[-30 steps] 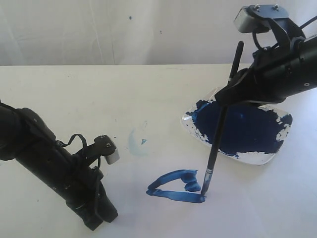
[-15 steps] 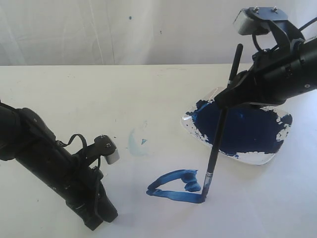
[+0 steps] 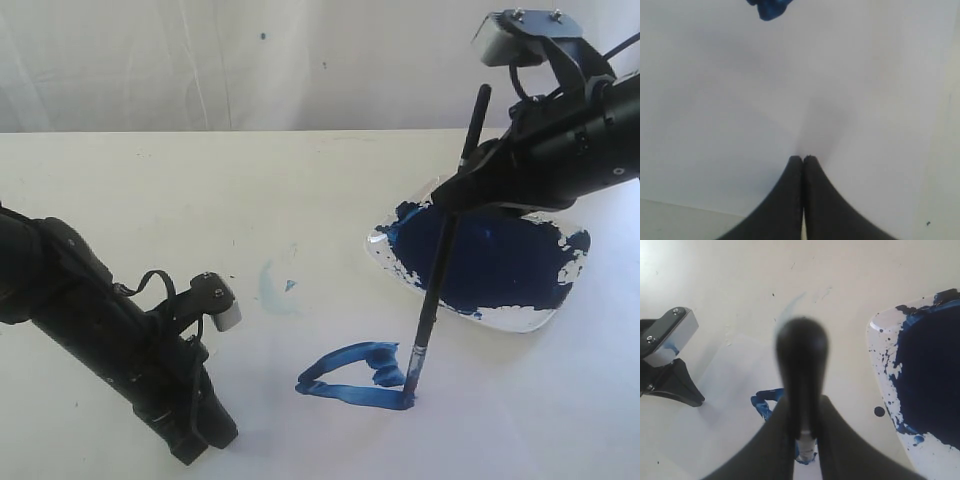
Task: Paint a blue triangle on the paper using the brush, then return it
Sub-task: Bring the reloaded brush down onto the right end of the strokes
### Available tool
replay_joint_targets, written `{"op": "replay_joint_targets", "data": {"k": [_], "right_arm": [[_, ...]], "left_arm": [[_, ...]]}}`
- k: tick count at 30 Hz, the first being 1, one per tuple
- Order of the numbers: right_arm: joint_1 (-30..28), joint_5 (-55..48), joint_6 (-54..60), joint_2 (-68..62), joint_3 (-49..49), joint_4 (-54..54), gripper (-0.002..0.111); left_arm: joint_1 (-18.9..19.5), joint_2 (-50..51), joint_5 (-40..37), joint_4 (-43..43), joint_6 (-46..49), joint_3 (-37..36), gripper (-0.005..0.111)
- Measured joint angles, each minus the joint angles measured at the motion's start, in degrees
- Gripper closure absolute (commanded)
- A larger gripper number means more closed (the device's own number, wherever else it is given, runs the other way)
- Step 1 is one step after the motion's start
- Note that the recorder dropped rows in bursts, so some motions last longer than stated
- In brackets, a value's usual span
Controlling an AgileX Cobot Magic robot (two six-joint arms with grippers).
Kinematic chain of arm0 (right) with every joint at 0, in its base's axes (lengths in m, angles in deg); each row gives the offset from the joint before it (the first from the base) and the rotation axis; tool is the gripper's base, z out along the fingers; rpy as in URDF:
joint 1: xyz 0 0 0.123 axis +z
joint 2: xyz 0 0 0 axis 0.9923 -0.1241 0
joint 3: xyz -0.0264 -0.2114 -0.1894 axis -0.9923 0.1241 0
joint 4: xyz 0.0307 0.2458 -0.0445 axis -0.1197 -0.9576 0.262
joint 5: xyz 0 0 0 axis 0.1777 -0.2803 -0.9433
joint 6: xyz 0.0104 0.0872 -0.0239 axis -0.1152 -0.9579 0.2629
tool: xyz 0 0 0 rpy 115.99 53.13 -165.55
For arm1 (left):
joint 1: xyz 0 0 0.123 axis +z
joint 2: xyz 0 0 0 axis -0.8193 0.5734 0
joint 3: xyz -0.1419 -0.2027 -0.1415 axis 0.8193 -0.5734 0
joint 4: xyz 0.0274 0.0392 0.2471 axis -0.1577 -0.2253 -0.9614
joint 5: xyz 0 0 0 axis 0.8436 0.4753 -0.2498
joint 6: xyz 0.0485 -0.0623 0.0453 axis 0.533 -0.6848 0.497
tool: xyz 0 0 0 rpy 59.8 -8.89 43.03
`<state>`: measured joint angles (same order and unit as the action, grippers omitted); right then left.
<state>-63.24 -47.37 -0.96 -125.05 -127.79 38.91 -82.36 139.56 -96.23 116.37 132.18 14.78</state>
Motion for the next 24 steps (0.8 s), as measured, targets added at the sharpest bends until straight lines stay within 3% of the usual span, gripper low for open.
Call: {"op": "replay_joint_targets", "data": {"k": [24], "right_arm": [[0.0, 3.3, -0.9, -2.1, 0.0, 0.3, 0.108]], "left_arm": [[0.0, 0.0, 0.0, 0.0, 0.0, 0.0, 0.107]]}}
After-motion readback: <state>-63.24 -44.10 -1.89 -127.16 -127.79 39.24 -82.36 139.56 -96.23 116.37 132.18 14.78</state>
